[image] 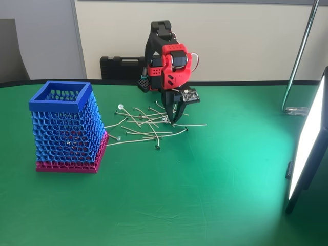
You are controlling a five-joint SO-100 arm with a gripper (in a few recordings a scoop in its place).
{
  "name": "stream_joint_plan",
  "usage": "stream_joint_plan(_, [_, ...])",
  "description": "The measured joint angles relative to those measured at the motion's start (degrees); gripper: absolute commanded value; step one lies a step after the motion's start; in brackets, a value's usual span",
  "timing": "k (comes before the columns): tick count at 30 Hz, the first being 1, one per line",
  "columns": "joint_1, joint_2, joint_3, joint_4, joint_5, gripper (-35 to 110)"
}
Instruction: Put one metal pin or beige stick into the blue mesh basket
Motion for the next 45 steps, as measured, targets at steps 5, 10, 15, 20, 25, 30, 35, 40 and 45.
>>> stream_joint_plan(5, [0.2,7.2,3.0,0.1,0.6,1])
stream_joint_plan(10, [0.2,15.9,4.2,0.1,3.3,1])
stream_joint_plan(15, [2.5,26.5,8.5,0.2,5.8,1])
stream_joint_plan(20, [7.2,38.2,13.3,0.2,7.6,1])
stream_joint_plan(25, [14.3,43.4,13.2,0.2,9.9,1])
stream_joint_plan(30, [22.8,42.8,10.1,-4.6,12.8,1])
stream_joint_plan(35, [30.8,38.2,6.3,-11.9,14.9,1])
stream_joint_plan(40, [34.8,30.2,-1.9,-16.7,19.9,1])
stream_joint_plan(45, [36.3,21.5,-15.0,-16.9,26.7,1])
